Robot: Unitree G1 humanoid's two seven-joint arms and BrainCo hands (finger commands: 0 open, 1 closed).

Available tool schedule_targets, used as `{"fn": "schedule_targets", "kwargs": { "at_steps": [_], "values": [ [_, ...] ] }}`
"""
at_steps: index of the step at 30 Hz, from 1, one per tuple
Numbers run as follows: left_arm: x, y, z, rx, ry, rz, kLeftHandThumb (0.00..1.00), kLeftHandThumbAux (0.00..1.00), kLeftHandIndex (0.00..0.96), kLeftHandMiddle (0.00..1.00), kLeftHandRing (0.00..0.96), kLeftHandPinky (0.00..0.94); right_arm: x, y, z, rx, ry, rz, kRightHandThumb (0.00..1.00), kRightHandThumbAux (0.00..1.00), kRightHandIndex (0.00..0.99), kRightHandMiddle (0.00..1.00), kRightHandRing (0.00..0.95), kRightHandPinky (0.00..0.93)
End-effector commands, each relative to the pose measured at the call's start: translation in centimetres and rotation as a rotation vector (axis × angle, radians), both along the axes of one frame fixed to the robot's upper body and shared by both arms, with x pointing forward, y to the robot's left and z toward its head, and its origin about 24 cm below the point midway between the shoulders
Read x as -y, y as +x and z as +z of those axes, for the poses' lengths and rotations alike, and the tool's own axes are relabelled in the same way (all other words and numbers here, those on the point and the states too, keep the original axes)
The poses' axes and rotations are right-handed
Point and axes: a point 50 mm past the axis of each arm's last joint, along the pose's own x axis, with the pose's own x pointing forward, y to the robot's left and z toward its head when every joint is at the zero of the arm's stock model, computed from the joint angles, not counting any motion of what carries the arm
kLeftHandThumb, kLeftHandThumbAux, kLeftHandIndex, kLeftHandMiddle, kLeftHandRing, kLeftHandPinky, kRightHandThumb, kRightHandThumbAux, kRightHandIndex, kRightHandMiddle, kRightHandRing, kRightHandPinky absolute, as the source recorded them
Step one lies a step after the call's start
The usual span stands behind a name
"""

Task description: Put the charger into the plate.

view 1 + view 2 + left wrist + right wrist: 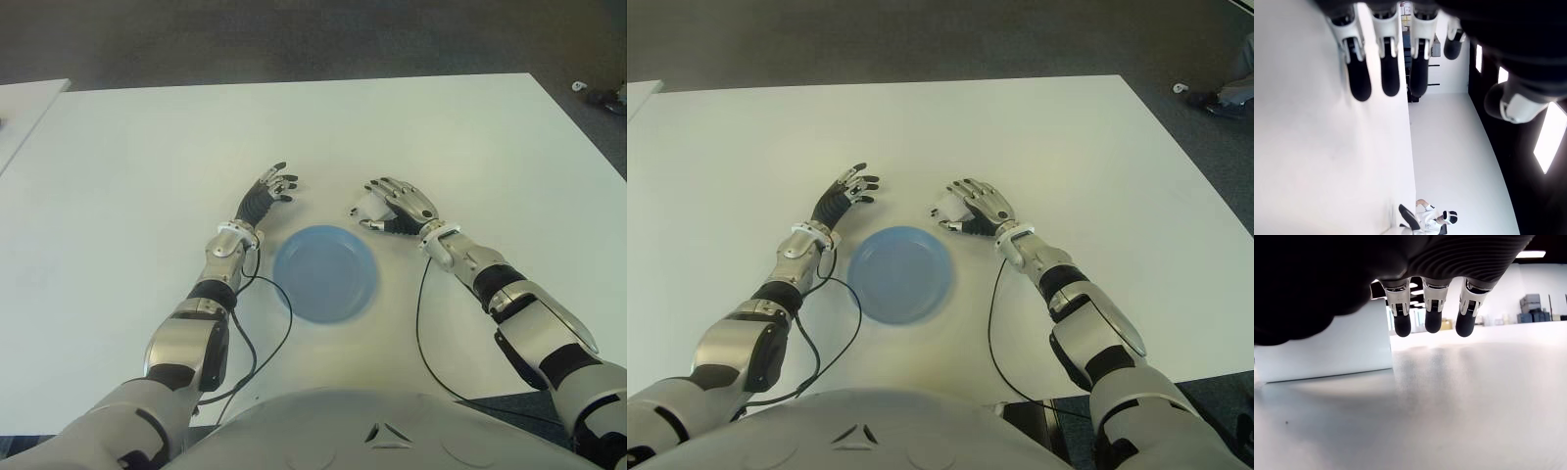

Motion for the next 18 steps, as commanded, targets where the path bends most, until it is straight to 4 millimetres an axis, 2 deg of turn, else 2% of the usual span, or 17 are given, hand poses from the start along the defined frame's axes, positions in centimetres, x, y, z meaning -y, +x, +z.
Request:
{"fn": "schedule_targets", "kwargs": {
  "at_steps": [1, 2, 3, 4, 5, 8, 11, 14, 18],
  "values": [
    [-0.81, -2.13, -2.58, -0.129, 0.013, 0.005, 0.000, 0.427, 0.076, 0.244, 0.260, 0.276, 0.29, -1.25, -1.85, -0.068, -0.024, -0.013, 0.327, 0.143, 0.062, 0.057, 0.059, 0.134],
    [-0.81, -2.14, -2.57, -0.128, 0.012, 0.005, 0.000, 0.430, 0.077, 0.245, 0.261, 0.278, 0.29, -1.18, -1.85, -0.055, -0.025, -0.017, 0.335, 0.154, 0.104, 0.095, 0.097, 0.177],
    [-0.83, -2.15, -2.56, -0.127, 0.012, 0.006, 0.000, 0.431, 0.079, 0.245, 0.262, 0.279, 0.29, -1.14, -1.84, -0.046, -0.026, -0.018, 0.352, 0.171, 0.169, 0.204, 0.206, 0.274],
    [-0.84, -2.16, -2.54, -0.125, 0.011, 0.006, 0.000, 0.433, 0.081, 0.246, 0.263, 0.279, 0.32, -1.11, -1.77, -0.016, -0.037, -0.012, 0.377, 0.195, 0.267, 0.368, 0.368, 0.421],
    [-0.85, -2.16, -2.54, -0.124, 0.010, 0.006, 0.000, 0.434, 0.084, 0.249, 0.264, 0.278, 0.34, -1.10, -1.73, 0.005, -0.044, -0.007, 0.413, 0.260, 0.372, 0.507, 0.499, 0.550],
    [-0.84, -2.19, -2.47, -0.117, 0.007, 0.005, 0.000, 0.434, 0.089, 0.253, 0.266, 0.275, 0.45, -1.17, -1.72, 0.068, -0.069, -0.004, 0.492, 0.373, 0.507, 0.697, 0.692, 0.740],
    [-0.85, -2.21, -2.40, -0.109, 0.003, 0.005, 0.000, 0.431, 0.093, 0.254, 0.264, 0.270, 0.64, -1.45, -2.00, 0.122, -0.089, -0.021, 0.648, 0.594, 0.462, 0.788, 0.788, 0.840],
    [-0.81, -2.24, -2.32, -0.098, -0.005, 0.009, 0.000, 0.430, 0.094, 0.256, 0.265, 0.276, 0.75, -1.69, -2.11, 0.160, -0.086, -0.030, 0.704, 0.669, 0.448, 0.835, 0.833, 0.874],
    [-0.82, -2.28, -2.26, -0.089, -0.014, 0.013, 0.000, 0.432, 0.099, 0.262, 0.273, 0.288, 0.76, -1.80, -2.14, 0.178, -0.083, -0.026, 0.727, 0.698, 0.442, 0.865, 0.863, 0.895]
  ]
}}
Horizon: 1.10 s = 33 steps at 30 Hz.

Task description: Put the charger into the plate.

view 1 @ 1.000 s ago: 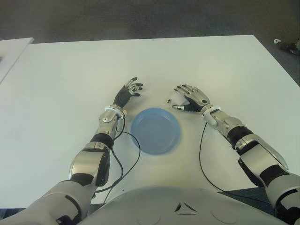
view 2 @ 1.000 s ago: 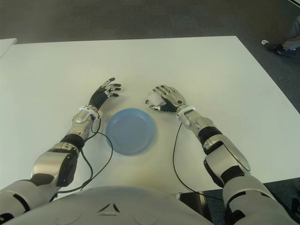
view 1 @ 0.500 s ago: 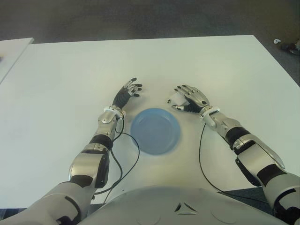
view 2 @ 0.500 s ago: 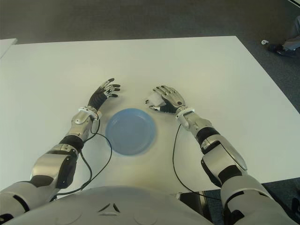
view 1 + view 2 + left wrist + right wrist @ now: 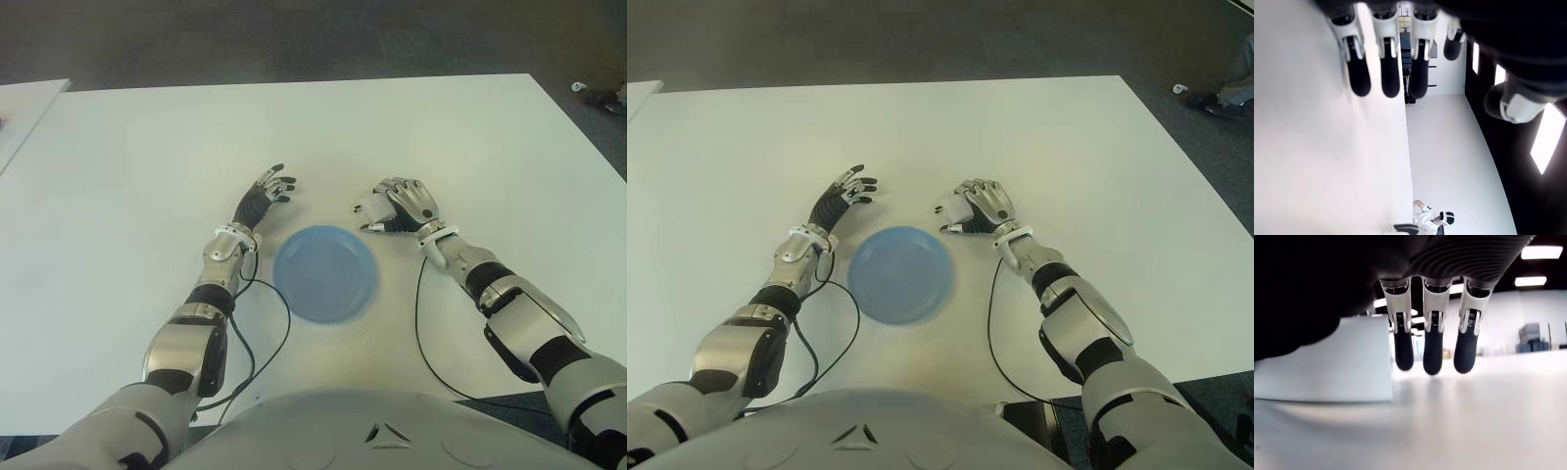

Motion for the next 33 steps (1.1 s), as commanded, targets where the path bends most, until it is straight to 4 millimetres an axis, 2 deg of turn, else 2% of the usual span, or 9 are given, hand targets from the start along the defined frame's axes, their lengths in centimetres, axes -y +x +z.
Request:
{"fn": "schedule_targets", "kwargs": {
  "at_steps": [1, 33],
  "values": [
    [-0.49, -1.90, -2.24, -0.106, -0.008, 0.009, 0.000, 0.434, 0.101, 0.265, 0.276, 0.291, 0.83, -1.89, -2.39, -0.076, -0.071, -0.012, 0.731, 0.702, 0.441, 0.873, 0.872, 0.900],
    [-0.13, -1.74, -2.19, -0.116, -0.051, 0.002, 0.000, 0.432, 0.153, 0.266, 0.270, 0.289, 1.50, -1.90, -2.28, -0.153, -0.032, 0.000, 0.743, 0.711, 0.439, 0.902, 0.892, 0.907]
  ]
}}
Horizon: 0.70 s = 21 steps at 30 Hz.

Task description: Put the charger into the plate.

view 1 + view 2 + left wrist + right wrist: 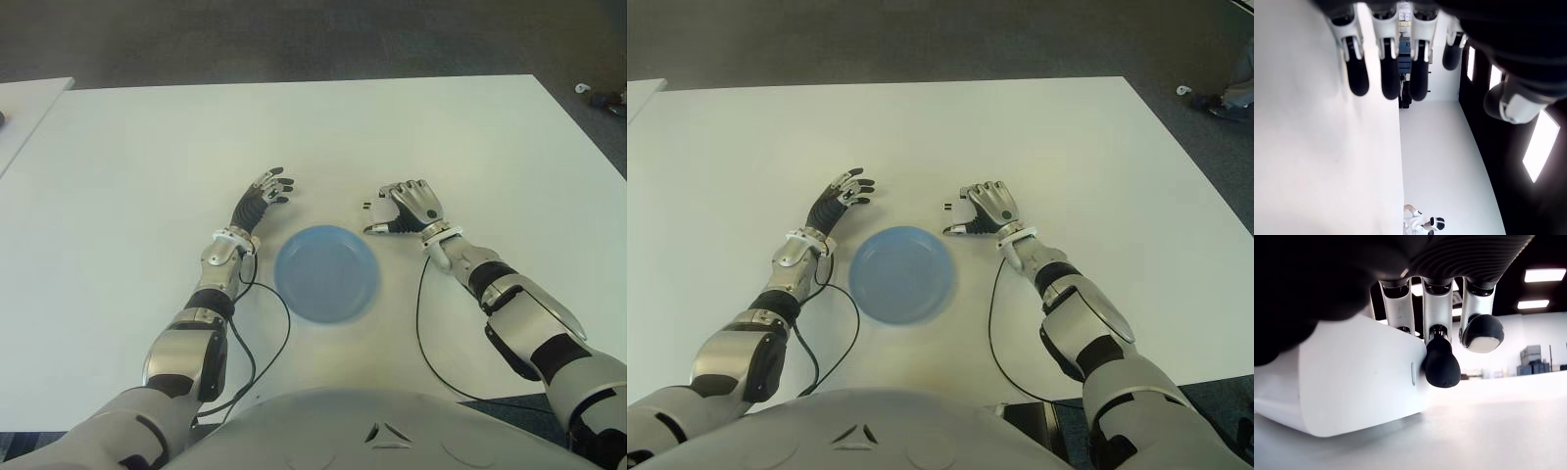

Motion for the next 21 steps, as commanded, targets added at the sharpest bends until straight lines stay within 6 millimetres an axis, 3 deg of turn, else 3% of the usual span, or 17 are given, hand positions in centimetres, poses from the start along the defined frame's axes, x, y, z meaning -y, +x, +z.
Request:
{"fn": "schedule_targets", "kwargs": {
  "at_steps": [1, 11, 21],
  "values": [
    [0.2, -1.3, -2.1, -0.126, -0.006, -0.020, 0.000, 0.433, 0.156, 0.265, 0.269, 0.287, 1.0, -1.8, -2.3, -0.133, -0.056, -0.015, 0.743, 0.711, 0.439, 0.902, 0.893, 0.908],
    [0.2, -1.3, -2.2, -0.144, -0.005, -0.021, 0.000, 0.441, 0.168, 0.271, 0.270, 0.288, 1.2, -1.4, -1.7, -0.104, -0.049, -0.015, 0.743, 0.711, 0.439, 0.904, 0.898, 0.911],
    [0.5, -1.2, -2.3, -0.146, 0.004, -0.023, 0.000, 0.438, 0.178, 0.276, 0.276, 0.295, 1.0, 0.8, 1.7, 0.014, 0.033, -0.002, 0.738, 0.712, 0.439, 0.898, 0.886, 0.889]
  ]
}}
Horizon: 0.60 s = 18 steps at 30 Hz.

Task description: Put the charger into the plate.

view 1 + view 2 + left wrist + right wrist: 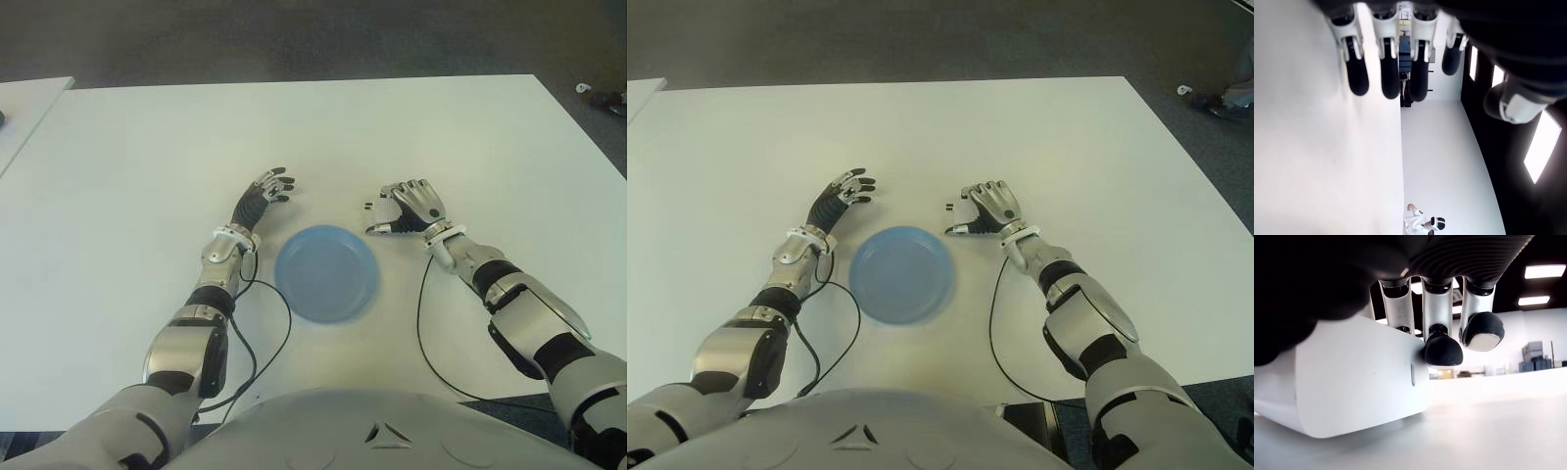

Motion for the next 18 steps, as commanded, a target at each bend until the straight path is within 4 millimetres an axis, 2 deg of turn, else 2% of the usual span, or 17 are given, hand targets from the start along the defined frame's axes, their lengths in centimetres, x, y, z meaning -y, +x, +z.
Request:
{"fn": "schedule_targets", "kwargs": {
  "at_steps": [1, 8, 18],
  "values": [
    [0.3, -1.5, -2.3, -0.129, 0.006, -0.008, 0.000, 0.437, 0.178, 0.277, 0.277, 0.296, 0.4, 0.6, 1.3, 0.041, 0.034, -0.004, 0.737, 0.712, 0.439, 0.897, 0.885, 0.888],
    [0.4, -1.4, -2.4, -0.143, -0.013, 0.001, 0.000, 0.434, 0.187, 0.284, 0.284, 0.300, -0.4, 1.5, 5.1, 0.185, 0.143, 0.053, 0.732, 0.712, 0.439, 0.887, 0.876, 0.884],
    [0.4, -1.4, -2.5, -0.165, -0.016, 0.009, 0.000, 0.429, 0.185, 0.282, 0.280, 0.296, -2.0, 1.0, 8.3, 0.334, 0.189, 0.107, 0.733, 0.711, 0.440, 0.892, 0.895, 0.891]
  ]
}}
